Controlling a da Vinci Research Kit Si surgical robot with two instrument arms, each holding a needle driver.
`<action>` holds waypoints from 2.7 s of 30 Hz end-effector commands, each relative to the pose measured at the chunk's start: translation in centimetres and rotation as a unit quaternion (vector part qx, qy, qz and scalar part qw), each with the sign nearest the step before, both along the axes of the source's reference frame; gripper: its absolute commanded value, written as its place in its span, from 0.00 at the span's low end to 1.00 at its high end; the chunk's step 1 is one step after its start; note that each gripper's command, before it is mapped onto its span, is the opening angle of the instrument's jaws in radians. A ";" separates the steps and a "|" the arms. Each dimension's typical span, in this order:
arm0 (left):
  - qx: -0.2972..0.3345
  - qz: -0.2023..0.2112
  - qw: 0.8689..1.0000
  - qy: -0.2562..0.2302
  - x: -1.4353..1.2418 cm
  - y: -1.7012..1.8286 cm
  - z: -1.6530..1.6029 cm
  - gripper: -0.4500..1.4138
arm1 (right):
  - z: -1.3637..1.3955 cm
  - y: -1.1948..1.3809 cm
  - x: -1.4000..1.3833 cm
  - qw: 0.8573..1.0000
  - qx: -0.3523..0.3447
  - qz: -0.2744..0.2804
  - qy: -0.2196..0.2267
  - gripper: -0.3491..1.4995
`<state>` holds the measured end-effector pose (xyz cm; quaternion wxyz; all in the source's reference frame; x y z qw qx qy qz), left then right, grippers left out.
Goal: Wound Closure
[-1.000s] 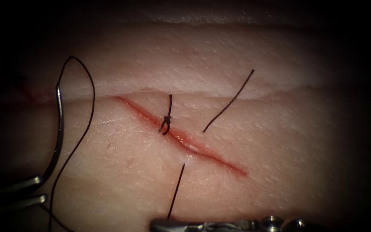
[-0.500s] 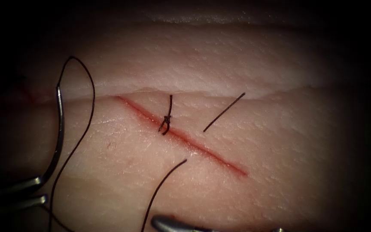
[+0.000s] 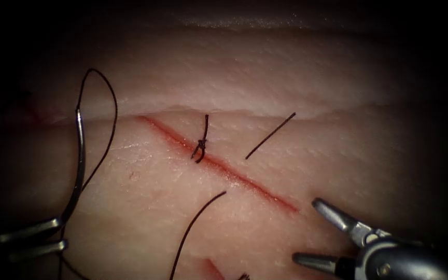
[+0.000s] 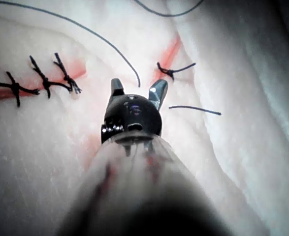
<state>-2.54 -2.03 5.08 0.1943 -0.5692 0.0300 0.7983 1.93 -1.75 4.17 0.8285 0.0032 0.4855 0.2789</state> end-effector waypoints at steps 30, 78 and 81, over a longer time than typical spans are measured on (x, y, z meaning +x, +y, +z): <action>0.000 0.003 1.000 -0.002 -0.03 -0.02 0.06 0.00 | 1.74 0.66 0.50 0.917 0.267 0.238 0.178 0.50; 0.067 -0.075 0.994 0.037 0.81 0.35 1.02 0.63 | 0.92 0.78 0.41 0.962 0.104 0.179 0.178 0.84; 0.081 -0.098 0.991 0.049 0.85 0.37 1.04 0.87 | 0.87 0.72 0.32 0.962 0.104 0.178 0.181 0.85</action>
